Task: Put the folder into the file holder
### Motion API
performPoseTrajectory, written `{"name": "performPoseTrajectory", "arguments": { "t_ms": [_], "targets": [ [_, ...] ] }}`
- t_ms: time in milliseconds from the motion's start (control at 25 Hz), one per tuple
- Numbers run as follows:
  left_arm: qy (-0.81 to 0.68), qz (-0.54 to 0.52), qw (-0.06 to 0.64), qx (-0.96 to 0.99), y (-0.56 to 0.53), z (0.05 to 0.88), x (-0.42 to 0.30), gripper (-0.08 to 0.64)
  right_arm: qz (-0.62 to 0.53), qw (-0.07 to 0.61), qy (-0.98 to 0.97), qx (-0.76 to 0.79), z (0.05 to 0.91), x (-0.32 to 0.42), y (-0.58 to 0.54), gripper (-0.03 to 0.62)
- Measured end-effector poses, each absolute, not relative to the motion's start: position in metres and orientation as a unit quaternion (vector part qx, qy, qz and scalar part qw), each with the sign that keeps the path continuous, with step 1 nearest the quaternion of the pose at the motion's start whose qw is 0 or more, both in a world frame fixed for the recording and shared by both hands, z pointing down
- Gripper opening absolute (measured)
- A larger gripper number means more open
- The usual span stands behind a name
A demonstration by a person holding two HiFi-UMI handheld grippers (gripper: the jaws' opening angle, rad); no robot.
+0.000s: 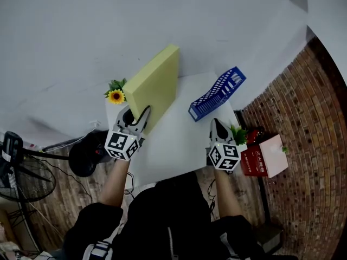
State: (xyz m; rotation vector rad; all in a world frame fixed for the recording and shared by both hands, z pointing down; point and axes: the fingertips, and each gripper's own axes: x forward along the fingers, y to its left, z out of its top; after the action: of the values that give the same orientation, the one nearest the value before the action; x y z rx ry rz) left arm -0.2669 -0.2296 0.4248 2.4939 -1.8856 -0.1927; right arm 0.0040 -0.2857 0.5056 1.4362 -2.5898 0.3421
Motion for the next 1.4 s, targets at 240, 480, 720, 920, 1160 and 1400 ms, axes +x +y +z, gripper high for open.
{"name": "performPoseTrajectory", "arguments": {
  "t_ms": [240, 480, 720, 920, 1160, 1400],
  "targets": [
    [-0.600, -0.056, 0.004, 0.798, -0.237, 0.428, -0.265, 0.181, 0.114, 0.080, -0.866, 0.481, 0.506, 0.005, -0.294, 0.008],
    [-0.590, -0.056, 0.002, 0.805, -0.252, 0.428, -0.256, 0.181, 0.116, 0.089, -0.860, 0.489, 0.511, 0.017, -0.299, 0.008],
    [-0.564, -0.058, 0.000, 0.824, -0.274, 0.426, -0.233, 0.181, 0.118, 0.087, -0.850, 0.506, 0.509, 0.037, -0.302, 0.008],
    [-0.536, -0.061, 0.001, 0.842, -0.287, 0.427, -0.205, 0.181, 0.118, 0.087, -0.837, 0.527, 0.510, 0.061, -0.300, 0.008],
    [-0.507, -0.064, 0.001, 0.859, -0.302, 0.425, -0.177, 0.181, 0.122, 0.087, -0.823, 0.548, 0.513, 0.084, -0.294, 0.008],
    [-0.487, -0.062, -0.001, 0.871, -0.313, 0.423, -0.153, 0.181, 0.125, 0.087, -0.810, 0.566, 0.515, 0.108, -0.290, 0.008]
  ]
}}
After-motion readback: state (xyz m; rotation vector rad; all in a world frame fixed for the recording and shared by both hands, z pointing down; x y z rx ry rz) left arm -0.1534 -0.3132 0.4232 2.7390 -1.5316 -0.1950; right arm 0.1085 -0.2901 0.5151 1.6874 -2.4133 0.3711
